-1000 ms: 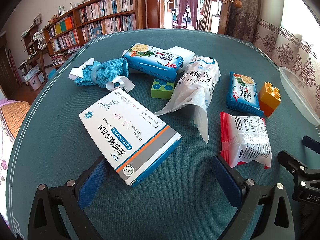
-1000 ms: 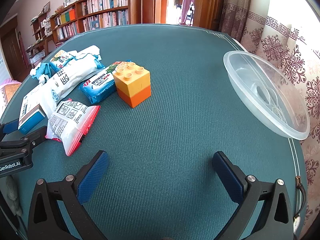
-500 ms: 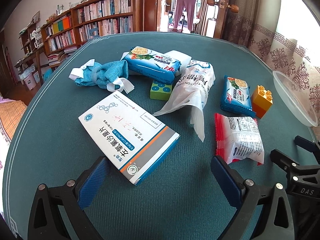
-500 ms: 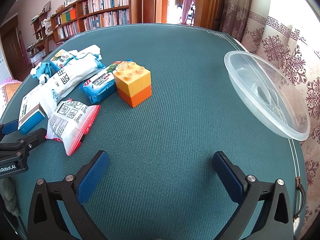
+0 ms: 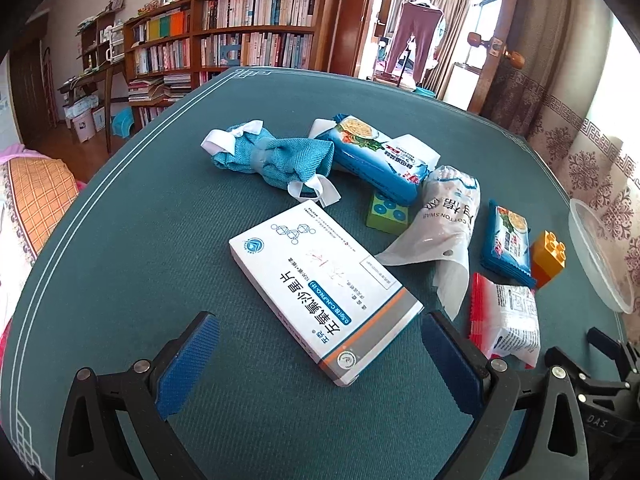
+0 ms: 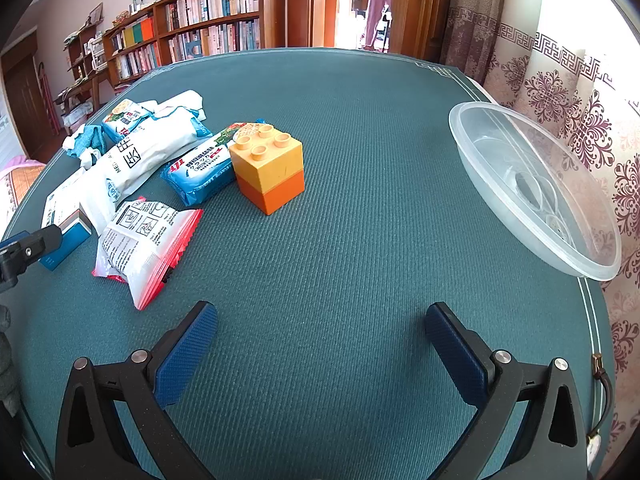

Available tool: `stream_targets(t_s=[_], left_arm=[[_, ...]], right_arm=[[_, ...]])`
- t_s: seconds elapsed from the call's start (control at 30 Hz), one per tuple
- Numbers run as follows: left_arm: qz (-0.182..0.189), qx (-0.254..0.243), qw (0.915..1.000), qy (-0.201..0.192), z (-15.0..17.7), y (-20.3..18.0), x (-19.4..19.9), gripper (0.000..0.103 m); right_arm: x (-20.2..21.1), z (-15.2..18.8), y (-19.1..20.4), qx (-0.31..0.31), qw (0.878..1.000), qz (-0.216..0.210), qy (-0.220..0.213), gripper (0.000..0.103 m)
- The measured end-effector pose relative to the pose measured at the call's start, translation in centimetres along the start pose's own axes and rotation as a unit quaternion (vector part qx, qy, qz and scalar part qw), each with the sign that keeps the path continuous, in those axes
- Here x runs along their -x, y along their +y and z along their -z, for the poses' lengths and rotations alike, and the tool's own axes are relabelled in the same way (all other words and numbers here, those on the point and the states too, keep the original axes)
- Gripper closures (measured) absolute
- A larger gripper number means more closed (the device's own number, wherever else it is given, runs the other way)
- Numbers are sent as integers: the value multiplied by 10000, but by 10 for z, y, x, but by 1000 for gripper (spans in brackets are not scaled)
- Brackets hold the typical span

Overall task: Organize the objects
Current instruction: 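Move the left gripper over the white medicine box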

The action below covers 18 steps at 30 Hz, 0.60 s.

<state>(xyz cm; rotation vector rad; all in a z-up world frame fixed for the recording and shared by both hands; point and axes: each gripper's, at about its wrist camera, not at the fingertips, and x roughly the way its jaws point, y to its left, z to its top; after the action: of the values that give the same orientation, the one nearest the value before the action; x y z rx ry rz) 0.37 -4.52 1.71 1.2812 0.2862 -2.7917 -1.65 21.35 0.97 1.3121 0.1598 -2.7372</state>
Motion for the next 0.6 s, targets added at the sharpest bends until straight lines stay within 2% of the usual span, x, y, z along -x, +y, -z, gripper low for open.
stream_targets(t_s=[0.3, 0.43, 0.6], left_arm=[[-340, 288, 9989, 115, -22, -11, -22, 0], [-540, 357, 9976, 261, -21, -9, -32, 0], [-698, 304, 9967, 273, -18, -1, -26, 0]], right_arm=[[0, 0, 0, -2, 10000, -4, -1, 0], [0, 0, 0, -3, 10000, -5, -1, 0], [0, 0, -1, -4, 10000, -7, -1, 0]])
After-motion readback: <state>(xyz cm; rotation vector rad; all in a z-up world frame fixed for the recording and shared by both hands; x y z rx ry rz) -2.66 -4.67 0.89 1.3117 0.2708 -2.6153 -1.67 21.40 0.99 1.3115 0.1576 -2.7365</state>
